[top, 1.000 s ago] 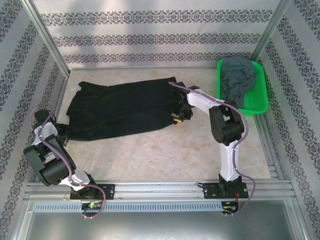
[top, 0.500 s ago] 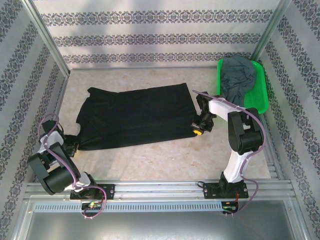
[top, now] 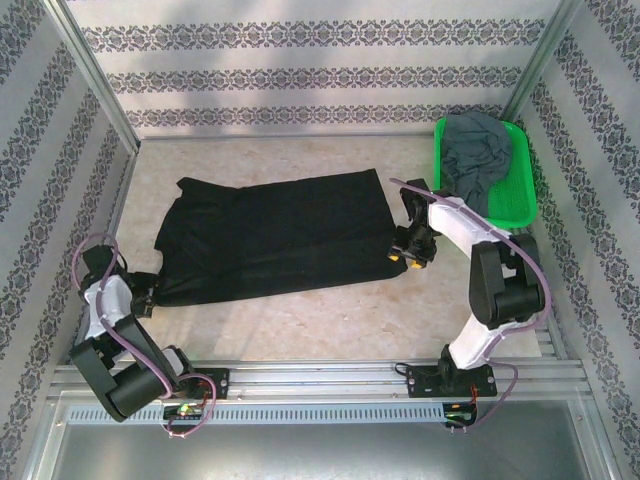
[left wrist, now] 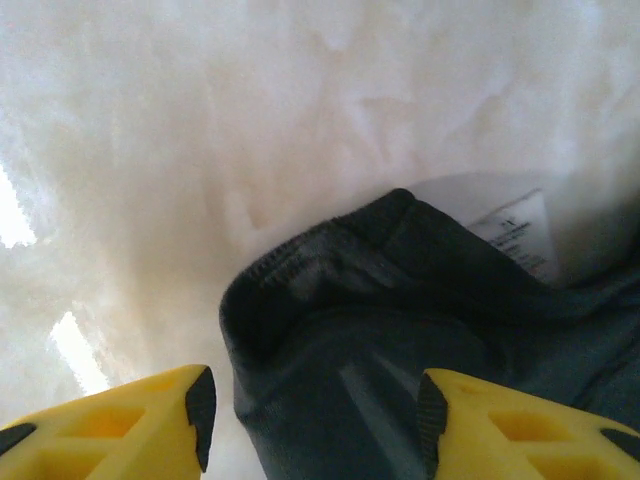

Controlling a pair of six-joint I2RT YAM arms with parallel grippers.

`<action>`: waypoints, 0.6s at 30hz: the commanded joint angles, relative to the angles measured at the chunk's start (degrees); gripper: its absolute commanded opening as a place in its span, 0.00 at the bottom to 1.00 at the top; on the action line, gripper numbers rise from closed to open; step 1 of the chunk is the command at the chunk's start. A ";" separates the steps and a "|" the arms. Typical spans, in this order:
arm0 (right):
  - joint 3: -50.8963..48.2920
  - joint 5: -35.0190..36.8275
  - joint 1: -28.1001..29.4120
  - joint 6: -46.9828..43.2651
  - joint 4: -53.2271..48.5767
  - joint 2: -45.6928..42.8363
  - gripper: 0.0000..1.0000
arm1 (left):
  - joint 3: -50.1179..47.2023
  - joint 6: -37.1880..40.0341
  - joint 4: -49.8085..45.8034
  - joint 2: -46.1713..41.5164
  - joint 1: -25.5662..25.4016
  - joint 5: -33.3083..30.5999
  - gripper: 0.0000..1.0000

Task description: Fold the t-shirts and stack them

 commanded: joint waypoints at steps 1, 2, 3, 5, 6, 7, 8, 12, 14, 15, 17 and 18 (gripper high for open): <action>1.74 0.96 2.54 -1.10 -0.74 -3.46 0.51 | 3.77 -3.61 -4.49 -0.31 -2.95 0.82 0.63; 2.11 0.16 3.49 -1.21 0.24 -4.09 0.54 | 5.03 -4.08 -5.05 -0.09 -4.55 0.49 0.64; 2.39 -1.29 4.60 -1.43 1.61 -4.39 0.56 | 6.70 -4.54 -5.58 0.05 -7.02 -0.23 0.66; 3.24 -5.54 6.58 -1.53 4.59 -3.92 0.59 | 9.32 -6.17 -5.96 -0.47 -13.24 -3.20 0.69; 3.52 -10.36 7.44 -0.90 7.42 -2.92 0.60 | 9.81 -7.52 -4.77 -0.86 -16.73 -3.93 0.69; 3.36 -15.25 8.03 0.11 10.61 -2.04 0.60 | 9.50 -9.24 -2.60 -0.87 -19.92 -3.20 0.68; 2.91 -18.83 8.48 1.18 13.20 -1.44 0.60 | 8.84 -11.01 -0.68 -0.41 -22.36 -1.98 0.67; 1.92 -27.42 10.91 6.61 22.95 0.87 0.60 | 3.37 -20.86 11.53 4.10 -32.52 4.82 0.66; 2.70 -27.36 11.65 7.38 23.50 2.02 0.60 | 1.18 -25.04 15.92 5.49 -36.37 4.73 0.66; 2.97 -27.60 11.85 7.73 23.93 2.59 0.60 | 0.46 -26.52 17.27 6.17 -37.62 4.22 0.65; 3.08 -28.12 11.88 8.67 25.00 3.23 0.60 | 0.48 -27.56 17.69 7.63 -38.88 3.35 0.64; 3.24 -28.36 11.87 8.88 25.29 3.46 0.60 | 0.82 -27.43 17.13 8.50 -39.09 2.92 0.64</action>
